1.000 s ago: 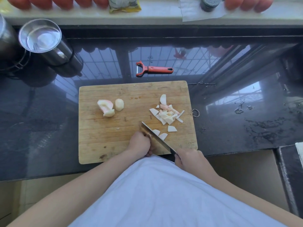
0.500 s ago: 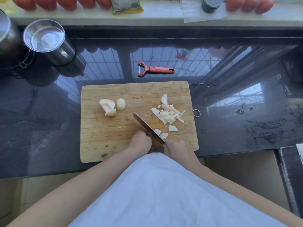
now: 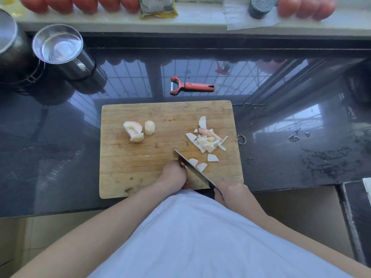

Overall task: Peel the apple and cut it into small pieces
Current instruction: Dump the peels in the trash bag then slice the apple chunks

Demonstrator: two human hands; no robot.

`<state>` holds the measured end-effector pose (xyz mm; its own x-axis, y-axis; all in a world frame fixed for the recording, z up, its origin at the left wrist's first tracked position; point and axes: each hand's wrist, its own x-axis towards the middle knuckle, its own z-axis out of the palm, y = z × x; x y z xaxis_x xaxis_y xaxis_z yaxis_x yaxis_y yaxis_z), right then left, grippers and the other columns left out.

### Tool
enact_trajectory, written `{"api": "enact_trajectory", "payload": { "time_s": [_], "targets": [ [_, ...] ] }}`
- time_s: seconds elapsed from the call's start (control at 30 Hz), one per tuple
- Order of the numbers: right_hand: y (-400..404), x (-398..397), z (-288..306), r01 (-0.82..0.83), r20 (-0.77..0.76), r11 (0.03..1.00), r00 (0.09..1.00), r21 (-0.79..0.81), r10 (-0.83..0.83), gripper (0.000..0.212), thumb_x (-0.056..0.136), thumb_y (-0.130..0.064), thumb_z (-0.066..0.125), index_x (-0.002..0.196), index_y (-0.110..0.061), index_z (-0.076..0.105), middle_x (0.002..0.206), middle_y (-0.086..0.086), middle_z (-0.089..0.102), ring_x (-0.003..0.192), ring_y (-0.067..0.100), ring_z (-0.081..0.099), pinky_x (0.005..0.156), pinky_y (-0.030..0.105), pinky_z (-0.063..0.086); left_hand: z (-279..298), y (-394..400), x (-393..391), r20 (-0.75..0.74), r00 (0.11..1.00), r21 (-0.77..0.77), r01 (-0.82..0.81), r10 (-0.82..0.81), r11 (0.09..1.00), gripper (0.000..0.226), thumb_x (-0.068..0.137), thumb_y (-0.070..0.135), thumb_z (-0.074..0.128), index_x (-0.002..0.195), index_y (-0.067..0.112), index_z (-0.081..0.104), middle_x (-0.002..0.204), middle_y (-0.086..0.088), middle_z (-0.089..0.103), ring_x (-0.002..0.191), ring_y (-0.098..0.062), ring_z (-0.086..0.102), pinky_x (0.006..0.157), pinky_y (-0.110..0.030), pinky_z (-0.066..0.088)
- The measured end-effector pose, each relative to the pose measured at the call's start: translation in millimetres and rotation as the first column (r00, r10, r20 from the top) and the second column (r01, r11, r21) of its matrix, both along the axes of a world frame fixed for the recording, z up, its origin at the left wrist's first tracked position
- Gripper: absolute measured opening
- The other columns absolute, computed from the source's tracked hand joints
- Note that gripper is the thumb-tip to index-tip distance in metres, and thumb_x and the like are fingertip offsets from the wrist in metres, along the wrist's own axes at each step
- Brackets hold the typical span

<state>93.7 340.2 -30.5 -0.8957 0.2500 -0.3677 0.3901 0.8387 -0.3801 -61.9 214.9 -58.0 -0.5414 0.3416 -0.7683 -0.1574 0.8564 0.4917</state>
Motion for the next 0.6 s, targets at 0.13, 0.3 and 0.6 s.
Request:
{"api": "enact_trajectory", "payload": {
  "time_s": [0.13, 0.3, 0.6],
  "targets": [
    [2.3, 4.2, -1.8, -0.014, 0.103, 1.0, 0.995, 0.019, 0.012, 0.014, 0.092, -0.019, 0.051, 0.099, -0.014, 0.062, 0.074, 0.006, 0.065, 0.066, 0.031, 0.063, 0.057, 0.037, 0.051, -2.2, -1.3, -1.1, -0.008, 1.0, 0.029, 0.005, -0.005, 1.0, 0.033, 0.104, 0.005, 0.037, 0.111, 0.0, 0.069, 0.084, -0.003, 0.059, 0.061, -0.008, 0.048, 0.04, -0.007, 0.037],
    [-6.6, -20.8, -17.3, -0.055, 0.191, 0.998, 0.98, 0.027, 0.049, 0.019, 0.097, -0.02, 0.042, 0.094, -0.007, 0.057, 0.084, 0.013, 0.066, 0.076, 0.035, 0.063, 0.063, 0.038, 0.047, -0.4, -0.2, -0.7, 0.026, 0.999, 0.024, -0.043, 0.042, 0.999, 0.026, 0.101, 0.001, 0.039, 0.095, 0.007, 0.063, 0.075, -0.001, 0.057, 0.059, -0.009, 0.051, 0.036, -0.009, 0.037],
    [-7.1, -50.2, -16.5, 0.137, 0.035, 0.99, 0.99, -0.034, -0.135, 0.025, 0.095, -0.019, 0.048, 0.07, -0.016, 0.045, 0.07, 0.009, 0.06, 0.068, 0.034, 0.054, 0.056, 0.035, 0.034, -1.3, -7.3, -2.4, 0.103, 0.992, 0.056, -0.085, 0.079, 0.995, 0.03, 0.107, 0.022, 0.046, 0.101, 0.002, 0.068, 0.077, -0.007, 0.071, 0.052, -0.011, 0.065, 0.04, -0.014, 0.043]
  ]
}}
